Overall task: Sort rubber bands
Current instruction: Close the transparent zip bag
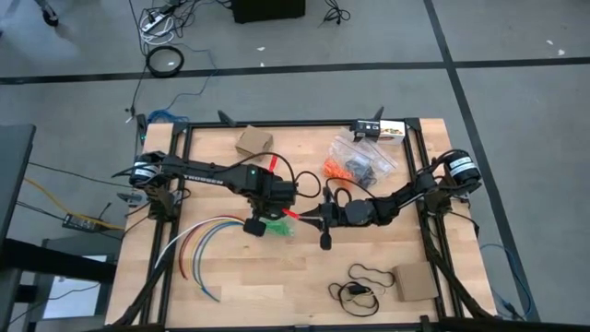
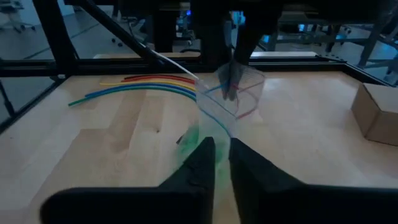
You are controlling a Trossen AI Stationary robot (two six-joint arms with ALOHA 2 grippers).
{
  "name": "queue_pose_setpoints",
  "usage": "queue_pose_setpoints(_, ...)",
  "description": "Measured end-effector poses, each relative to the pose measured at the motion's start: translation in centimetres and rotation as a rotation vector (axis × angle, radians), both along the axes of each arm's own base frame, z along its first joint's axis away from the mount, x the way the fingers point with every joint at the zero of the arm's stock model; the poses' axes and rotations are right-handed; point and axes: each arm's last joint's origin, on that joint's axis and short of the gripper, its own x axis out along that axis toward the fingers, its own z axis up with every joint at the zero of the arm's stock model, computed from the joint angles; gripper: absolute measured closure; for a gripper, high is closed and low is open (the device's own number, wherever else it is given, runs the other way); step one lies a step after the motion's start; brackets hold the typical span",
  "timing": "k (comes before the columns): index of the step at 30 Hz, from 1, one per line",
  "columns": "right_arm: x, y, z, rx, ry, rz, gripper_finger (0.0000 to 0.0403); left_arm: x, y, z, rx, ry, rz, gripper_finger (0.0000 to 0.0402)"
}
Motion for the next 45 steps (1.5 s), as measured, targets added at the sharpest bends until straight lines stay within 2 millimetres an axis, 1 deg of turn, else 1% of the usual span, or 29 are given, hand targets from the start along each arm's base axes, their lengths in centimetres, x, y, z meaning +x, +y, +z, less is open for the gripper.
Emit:
queue_pose_setpoints(4,0.5,-0.3,0.3,0.018,0.007,0.016,0.0315,-0.1,0.0,0.0,0.007,0.006,0.001,0.04)
queue_pose_setpoints(8,0.5,-0.3,0.0,0.01,0.048,0.004,0.0278,-0.4,0.1,-0.1,0.028,0.039,0.007,0.04)
queue_pose_setpoints(12,0.4,-0.4,-0.3,-0.016,0.075,-0.081,0.0254,-0.6,0.1,-0.1,0.029,0.055,0.006,0.04)
queue_pose_setpoints(15,0.4,-0.5,-0.3,-0.02,0.072,-0.099,0.0244,-0.6,0.1,-0.1,0.029,0.058,0.007,0.0401)
queue_pose_setpoints(22,0.4,-0.5,-0.2,-0.026,0.066,-0.13,0.0241,-0.6,0.1,-0.1,0.029,0.058,0.007,0.0401)
queue_pose_setpoints(26,0.6,-0.6,0.0,-0.001,0.046,-0.061,0.0241,-0.5,0.1,0.0,0.028,0.051,0.007,0.0401)
queue_pose_setpoints(31,0.7,-1.1,0.0,0.01,0.045,-0.056,0.0243,-0.4,0.1,0.0,0.026,0.042,0.008,0.0401)
queue_pose_setpoints(35,0.9,-1.5,0.1,0.013,0.039,-0.044,0.0253,-0.4,0.1,0.0,0.024,0.042,0.008,0.0401)
queue_pose_setpoints(40,2.4,-1.4,-0.2,0.012,0.042,-0.003,0.0272,-0.3,0.0,0.0,0.022,0.035,0.007,0.0401)
queue_pose_setpoints(45,3.9,-1.1,-1.2,0.0,0.061,0.011,0.0283,-0.3,0.0,0.0,0.018,0.033,0.01,0.0401)
